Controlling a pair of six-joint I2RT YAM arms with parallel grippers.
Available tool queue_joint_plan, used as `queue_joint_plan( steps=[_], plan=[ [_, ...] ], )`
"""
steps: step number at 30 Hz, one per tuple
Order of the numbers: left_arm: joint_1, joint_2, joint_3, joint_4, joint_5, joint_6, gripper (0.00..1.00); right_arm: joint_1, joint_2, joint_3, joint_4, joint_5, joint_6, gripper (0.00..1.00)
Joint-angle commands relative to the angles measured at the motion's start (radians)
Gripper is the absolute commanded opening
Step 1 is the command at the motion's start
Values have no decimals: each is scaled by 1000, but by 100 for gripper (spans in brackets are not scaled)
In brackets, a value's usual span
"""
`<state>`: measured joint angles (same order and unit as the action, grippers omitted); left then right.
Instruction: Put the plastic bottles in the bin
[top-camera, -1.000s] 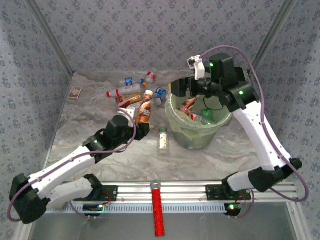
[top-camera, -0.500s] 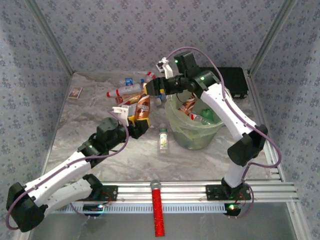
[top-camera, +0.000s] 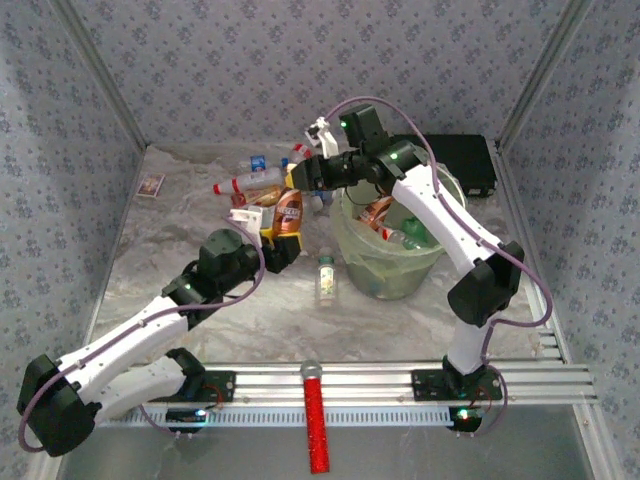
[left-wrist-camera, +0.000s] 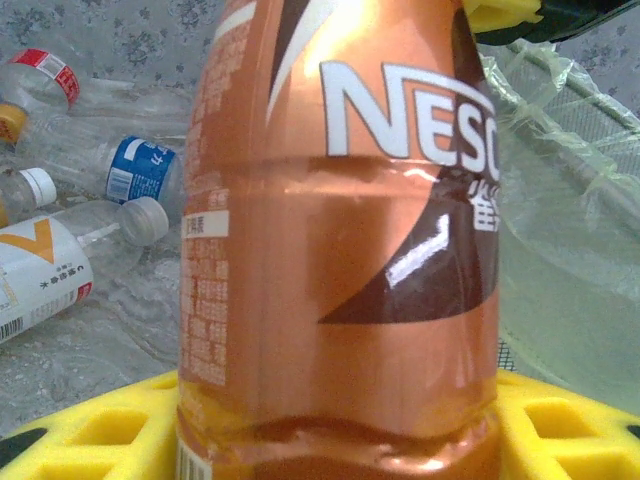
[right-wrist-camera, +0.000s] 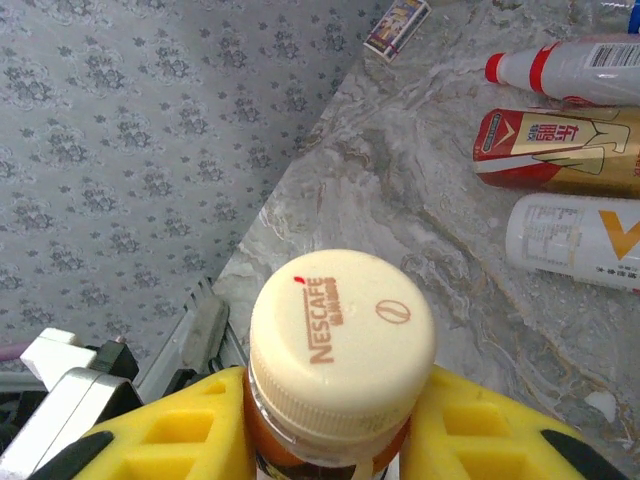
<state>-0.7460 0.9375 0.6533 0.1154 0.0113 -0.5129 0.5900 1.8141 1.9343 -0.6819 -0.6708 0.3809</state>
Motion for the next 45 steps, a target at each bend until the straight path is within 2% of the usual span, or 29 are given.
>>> queue_joint_plan(
  steps=[1,4,9,11,13,17,25,34,39,45],
  plan=[
    [4,3,49,38,27,24,5,6,10,34,4,-29,-5,30],
    [4,4,51,37,31,24,20,-2,10,40,5,-24,-8,27],
    [4,0,57,18,34,27,67,-9,10,69,10,-17,-15,25],
    [4,-5,57,3,33,28,77,-19,11,103,-13,-10,-29,25],
    [4,-9,54,-17,33,30,82,-35,9,143,-46,2,-50,25],
    [4,-17,40,-53,30,20,87,-85,-17,207,-105,21,-76,25],
    [5,-3,29,-83,31,11,88,-247,-146,217,-223,89,-123,25],
    [1,128,92,-181,-6,3,88,-459,-348,56,-342,195,-158,25],
    [-5,231,166,-299,-50,-9,89,-458,-393,-12,-449,423,-272,25],
    [-14,292,183,-326,-55,-21,89,-372,-372,-46,-524,760,-415,25]
  ],
)
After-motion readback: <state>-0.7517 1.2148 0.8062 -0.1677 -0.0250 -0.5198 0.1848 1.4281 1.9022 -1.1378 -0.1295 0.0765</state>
